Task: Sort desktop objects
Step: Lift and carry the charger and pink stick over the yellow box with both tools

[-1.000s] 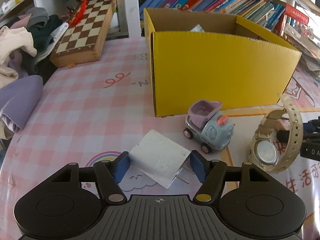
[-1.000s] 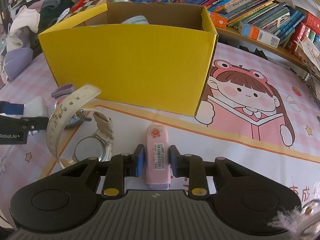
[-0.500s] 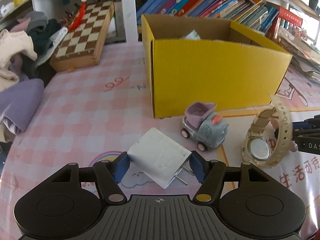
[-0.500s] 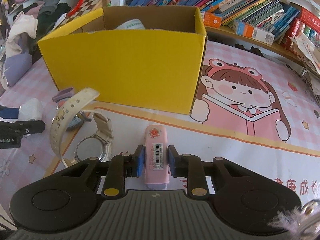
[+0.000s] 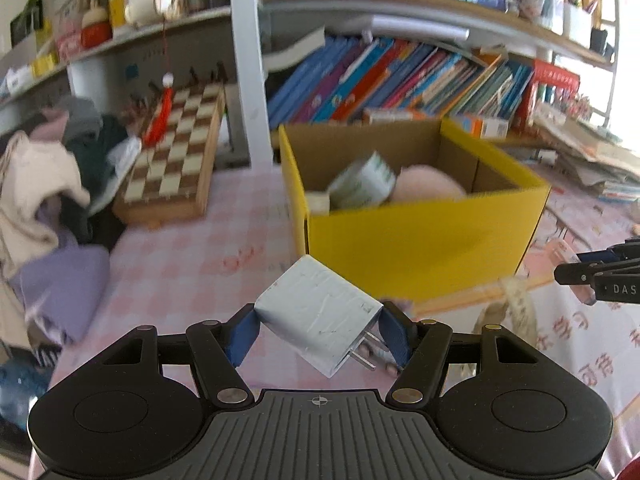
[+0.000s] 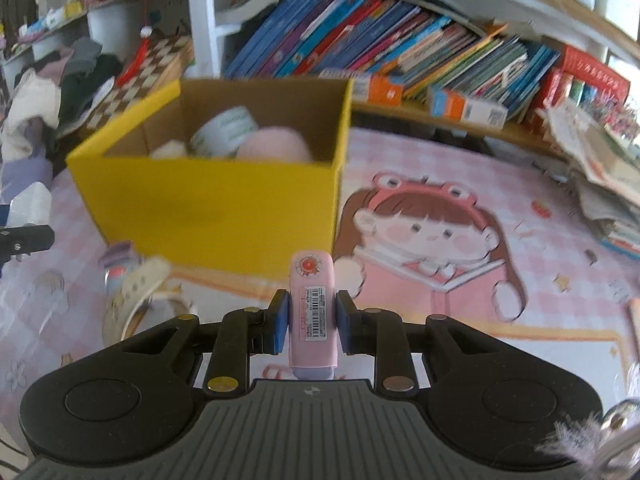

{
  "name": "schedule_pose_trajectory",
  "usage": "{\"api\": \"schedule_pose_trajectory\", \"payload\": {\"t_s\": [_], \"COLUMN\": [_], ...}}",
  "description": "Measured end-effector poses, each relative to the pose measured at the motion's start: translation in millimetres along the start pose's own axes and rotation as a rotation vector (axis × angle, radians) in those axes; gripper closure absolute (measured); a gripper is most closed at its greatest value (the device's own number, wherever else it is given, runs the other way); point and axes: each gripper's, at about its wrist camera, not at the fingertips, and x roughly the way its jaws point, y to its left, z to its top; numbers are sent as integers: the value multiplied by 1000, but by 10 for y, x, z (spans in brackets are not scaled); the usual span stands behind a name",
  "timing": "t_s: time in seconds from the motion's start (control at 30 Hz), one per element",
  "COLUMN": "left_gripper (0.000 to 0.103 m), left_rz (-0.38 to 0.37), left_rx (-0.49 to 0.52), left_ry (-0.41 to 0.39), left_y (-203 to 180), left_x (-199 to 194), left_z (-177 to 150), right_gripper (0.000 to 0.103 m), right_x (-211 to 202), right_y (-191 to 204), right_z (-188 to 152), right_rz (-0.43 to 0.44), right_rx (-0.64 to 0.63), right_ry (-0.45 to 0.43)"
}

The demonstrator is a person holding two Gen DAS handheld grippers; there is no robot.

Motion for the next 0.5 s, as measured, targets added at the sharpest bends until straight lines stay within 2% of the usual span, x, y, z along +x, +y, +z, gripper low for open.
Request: {"api": "schedule_pose_trajectory", "payload": {"t_s": [0.23, 0.5], "left_gripper": [38, 38], "left_rz": [-30, -66], "left_rx": [49, 122], "left_ry": [-98, -187], "left_y": [-30, -152], "left_x": [-113, -48], "left_z": [344, 758], "right_gripper": [80, 80], "right_x": [-198, -244], "right_y": [-135, -168], "right_z": [354, 855], "right_rz": [-14, 20], "right_rx": [-14, -63], "right_ry": [-104, -204]}}
